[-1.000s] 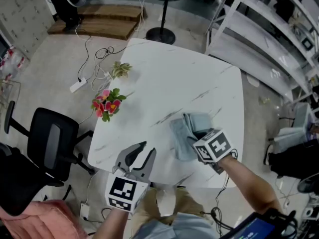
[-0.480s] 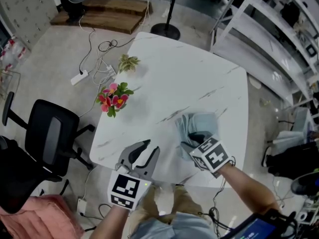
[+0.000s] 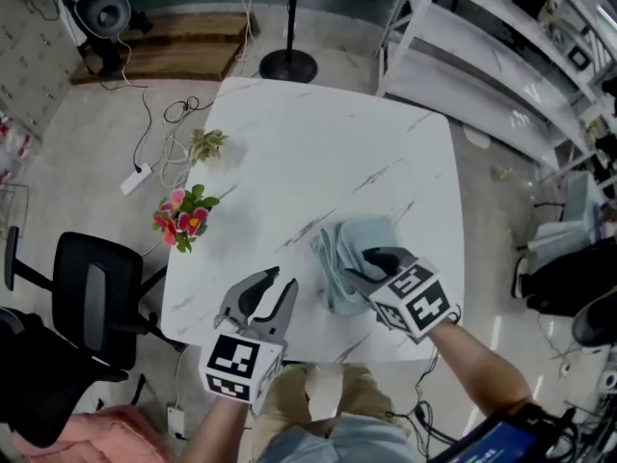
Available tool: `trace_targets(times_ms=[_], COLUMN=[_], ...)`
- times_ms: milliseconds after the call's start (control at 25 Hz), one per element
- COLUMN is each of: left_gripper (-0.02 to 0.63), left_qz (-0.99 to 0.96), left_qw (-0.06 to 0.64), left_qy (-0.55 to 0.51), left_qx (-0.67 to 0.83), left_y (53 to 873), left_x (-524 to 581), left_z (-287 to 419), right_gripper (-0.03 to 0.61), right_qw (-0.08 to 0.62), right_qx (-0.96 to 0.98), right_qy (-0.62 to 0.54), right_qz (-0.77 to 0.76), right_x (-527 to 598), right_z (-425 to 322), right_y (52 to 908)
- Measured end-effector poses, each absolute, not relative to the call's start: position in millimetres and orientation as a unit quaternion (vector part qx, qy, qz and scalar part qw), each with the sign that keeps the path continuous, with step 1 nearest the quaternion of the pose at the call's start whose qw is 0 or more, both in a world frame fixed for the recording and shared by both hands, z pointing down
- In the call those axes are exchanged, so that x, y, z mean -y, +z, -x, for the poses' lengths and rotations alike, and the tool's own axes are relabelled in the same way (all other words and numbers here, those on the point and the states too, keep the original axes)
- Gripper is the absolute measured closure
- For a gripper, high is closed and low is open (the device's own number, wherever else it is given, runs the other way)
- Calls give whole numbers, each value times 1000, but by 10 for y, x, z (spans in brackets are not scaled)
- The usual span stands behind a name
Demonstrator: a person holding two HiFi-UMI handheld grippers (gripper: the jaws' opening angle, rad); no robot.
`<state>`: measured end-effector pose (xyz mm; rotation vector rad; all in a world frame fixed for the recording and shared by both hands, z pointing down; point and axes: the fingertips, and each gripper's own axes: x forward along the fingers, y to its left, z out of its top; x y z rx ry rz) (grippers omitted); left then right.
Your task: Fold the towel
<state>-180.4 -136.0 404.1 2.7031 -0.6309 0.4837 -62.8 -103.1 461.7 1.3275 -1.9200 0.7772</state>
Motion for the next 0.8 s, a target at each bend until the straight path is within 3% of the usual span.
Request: trace_targets(times_ms=[120, 160, 200, 280, 520, 800], left_gripper=[504, 504, 503, 503, 503, 503], left_qz=[-947, -947, -947, -947, -948, -947], left_qw=[162, 163, 164, 166, 168, 175], left_qy=[177, 181, 184, 188, 180, 184], left_qx=[211, 207, 204, 201, 204, 198], left_y=[4072, 4084, 4098, 4119, 4112, 4125], left_x=[1322, 1306, 1293, 1285, 1316, 1259], left_z=[1713, 1696, 1686, 1684, 1718, 1774], right_gripper=[393, 414, 508, 540, 541, 538], right_qw=[339, 342, 343, 334, 310, 373], right_qx=[726, 721, 717, 716, 736, 737], right_qy=[324, 327, 325, 314, 264, 239], right_qz=[-503, -507, -513, -527, -540, -511], right_x=[974, 955, 942, 942, 1049, 1066], right_z=[658, 646, 627, 610, 809, 1076], right_y=[4837, 4885, 4901, 4818, 4316, 4636])
